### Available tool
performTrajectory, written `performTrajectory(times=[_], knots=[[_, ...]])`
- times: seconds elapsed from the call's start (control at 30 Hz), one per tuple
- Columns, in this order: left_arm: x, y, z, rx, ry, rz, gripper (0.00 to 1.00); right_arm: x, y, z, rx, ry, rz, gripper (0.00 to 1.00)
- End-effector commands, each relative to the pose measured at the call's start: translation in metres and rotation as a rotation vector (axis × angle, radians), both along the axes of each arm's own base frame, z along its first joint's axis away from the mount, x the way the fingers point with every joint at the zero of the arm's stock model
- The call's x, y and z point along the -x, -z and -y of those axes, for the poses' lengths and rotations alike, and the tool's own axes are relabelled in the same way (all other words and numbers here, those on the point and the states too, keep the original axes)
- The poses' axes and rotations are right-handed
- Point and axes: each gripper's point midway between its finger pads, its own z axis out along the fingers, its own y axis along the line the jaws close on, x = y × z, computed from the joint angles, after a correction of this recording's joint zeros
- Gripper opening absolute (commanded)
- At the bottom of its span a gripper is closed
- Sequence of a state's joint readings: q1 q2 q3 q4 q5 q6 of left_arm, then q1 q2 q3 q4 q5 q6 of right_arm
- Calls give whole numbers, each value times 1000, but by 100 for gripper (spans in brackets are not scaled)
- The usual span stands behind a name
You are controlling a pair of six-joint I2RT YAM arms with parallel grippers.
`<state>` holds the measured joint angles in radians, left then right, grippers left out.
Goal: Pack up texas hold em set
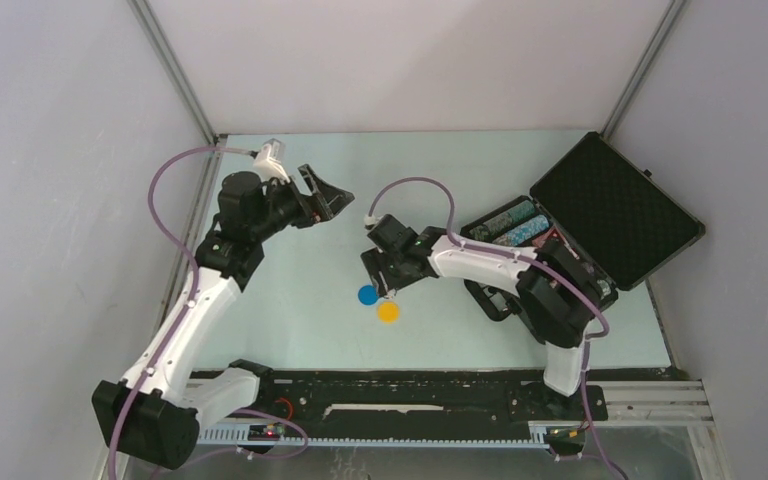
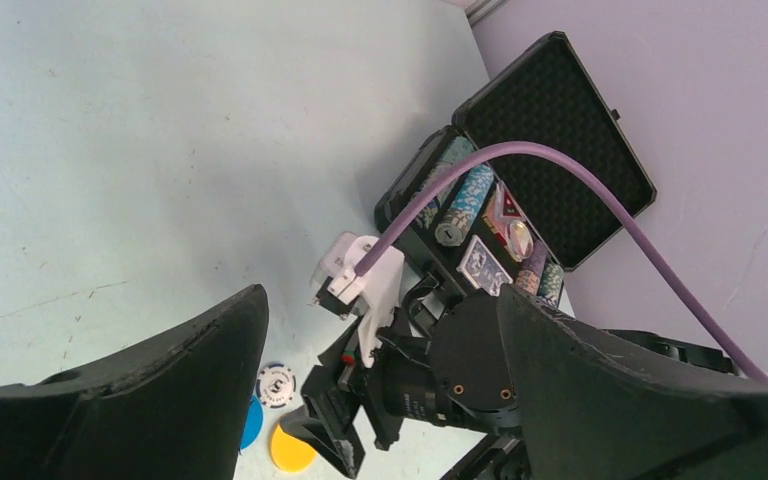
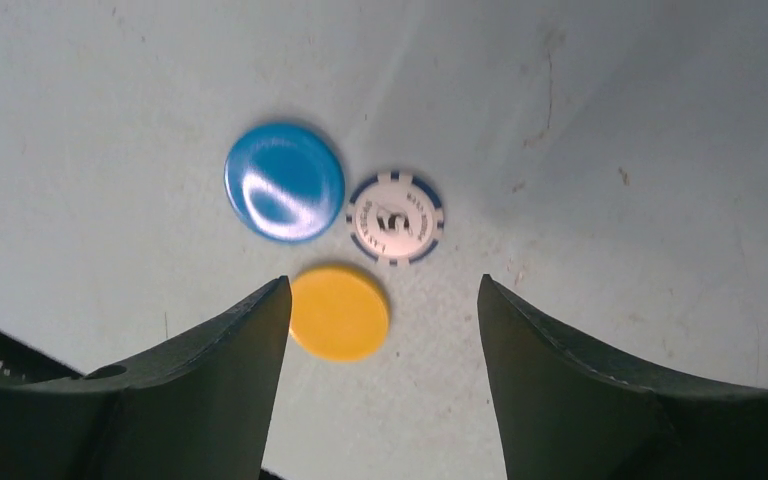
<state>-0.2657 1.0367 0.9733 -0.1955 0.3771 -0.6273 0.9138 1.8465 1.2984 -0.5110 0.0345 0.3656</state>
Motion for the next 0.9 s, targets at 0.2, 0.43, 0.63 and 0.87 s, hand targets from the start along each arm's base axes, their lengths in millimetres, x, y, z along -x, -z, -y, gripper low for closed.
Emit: performTrajectory(times=[0.2,0.43,0.63,0.87], knots=[[-11,-7,-4,27,-1,-7,89,-19,17,-11,183,8,59,74],[-11,-8,0,51,30,-16,88,-12,29,-12,178,-25,31,62],[-11,-8,0,60,32,-16,85,-9,43,-15,188,-40,-12,61],[-11,-10,-2,62,28,-13,82,-11,47,-8,176,-13,-33,55]])
